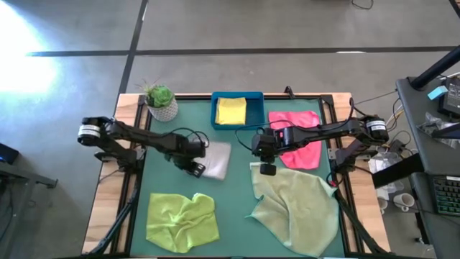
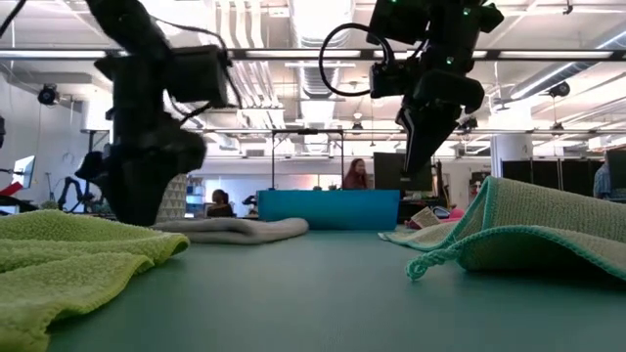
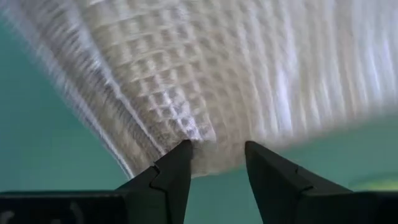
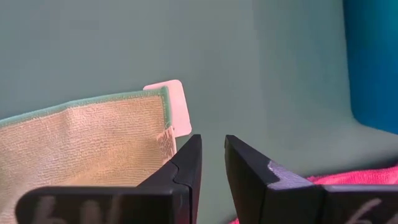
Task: Fold microfiber towels
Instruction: Fold the gray microfiber cloth, then put the gray microfiber cloth into the blue bin
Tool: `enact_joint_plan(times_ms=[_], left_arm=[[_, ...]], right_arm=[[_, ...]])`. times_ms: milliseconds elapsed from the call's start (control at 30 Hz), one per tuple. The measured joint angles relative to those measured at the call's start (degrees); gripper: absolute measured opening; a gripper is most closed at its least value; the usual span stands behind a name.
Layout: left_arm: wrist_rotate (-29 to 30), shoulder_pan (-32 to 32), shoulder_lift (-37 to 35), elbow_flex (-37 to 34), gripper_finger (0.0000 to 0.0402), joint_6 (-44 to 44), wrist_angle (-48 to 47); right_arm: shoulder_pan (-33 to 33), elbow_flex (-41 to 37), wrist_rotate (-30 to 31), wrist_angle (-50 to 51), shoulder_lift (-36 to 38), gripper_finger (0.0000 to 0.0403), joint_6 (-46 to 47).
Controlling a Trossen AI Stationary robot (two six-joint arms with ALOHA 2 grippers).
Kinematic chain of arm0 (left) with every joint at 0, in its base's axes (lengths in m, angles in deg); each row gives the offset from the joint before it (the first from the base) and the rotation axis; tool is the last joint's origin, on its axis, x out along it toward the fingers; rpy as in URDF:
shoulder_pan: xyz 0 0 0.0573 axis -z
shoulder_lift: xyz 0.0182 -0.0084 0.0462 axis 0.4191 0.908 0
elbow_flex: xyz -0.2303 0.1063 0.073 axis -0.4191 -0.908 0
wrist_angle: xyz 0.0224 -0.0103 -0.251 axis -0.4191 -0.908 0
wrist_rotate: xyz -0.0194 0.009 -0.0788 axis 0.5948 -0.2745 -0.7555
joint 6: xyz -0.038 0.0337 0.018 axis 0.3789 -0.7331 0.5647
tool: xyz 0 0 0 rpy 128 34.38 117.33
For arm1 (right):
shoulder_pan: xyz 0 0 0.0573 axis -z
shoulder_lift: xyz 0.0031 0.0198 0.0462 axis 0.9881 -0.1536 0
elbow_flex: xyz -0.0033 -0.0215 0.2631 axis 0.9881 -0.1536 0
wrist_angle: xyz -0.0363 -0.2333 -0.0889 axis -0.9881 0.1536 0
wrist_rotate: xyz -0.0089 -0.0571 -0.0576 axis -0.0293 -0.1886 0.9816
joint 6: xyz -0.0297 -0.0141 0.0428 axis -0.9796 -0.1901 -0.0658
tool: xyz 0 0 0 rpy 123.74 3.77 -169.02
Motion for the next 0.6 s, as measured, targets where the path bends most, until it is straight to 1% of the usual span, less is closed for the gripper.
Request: enact_joint_plan(times_ms=[67, 133, 167, 300, 400, 567, 600], left_arm=[[-4.21, 0.37, 0.34, 1.34, 0.0136, 0.59, 1.91], [-6.32, 0.74, 0.70, 2.84, 0.0136, -0.23, 5.61], [-6.35, 0.95, 0.83, 3.64, 0.0136, -0.69, 6.61], [-5.95, 1.37, -0.34, 7.14, 0.0136, -3.32, 5.08], [-1.77, 1.30, -3.18, 9.34, 0.0136, -5.31, 0.85], [11.15, 1.25, -8.22, 10.73, 0.0136, -6.65, -7.08], [12.92, 1.24, -9.18, 10.66, 0.0136, -6.64, -7.82]], right_arm=[[0.00, -0.01, 0.00, -0.03, 0.00, 0.0061, -0.01], [0.00, -0.12, 0.00, 0.00, 0.00, 0.0061, -0.04], [0.00, -0.14, 0.00, 0.03, 0.00, 0.0061, -0.04], [-0.01, -0.24, 0.00, 0.19, 0.00, 0.0061, 0.07], [0.00, -0.25, 0.01, 0.22, 0.00, 0.0061, 0.82], [0.00, -0.25, 0.00, -0.08, 0.00, 0.0061, 1.24], [0.00, -0.25, 0.00, -0.20, 0.00, 0.0061, 1.25]])
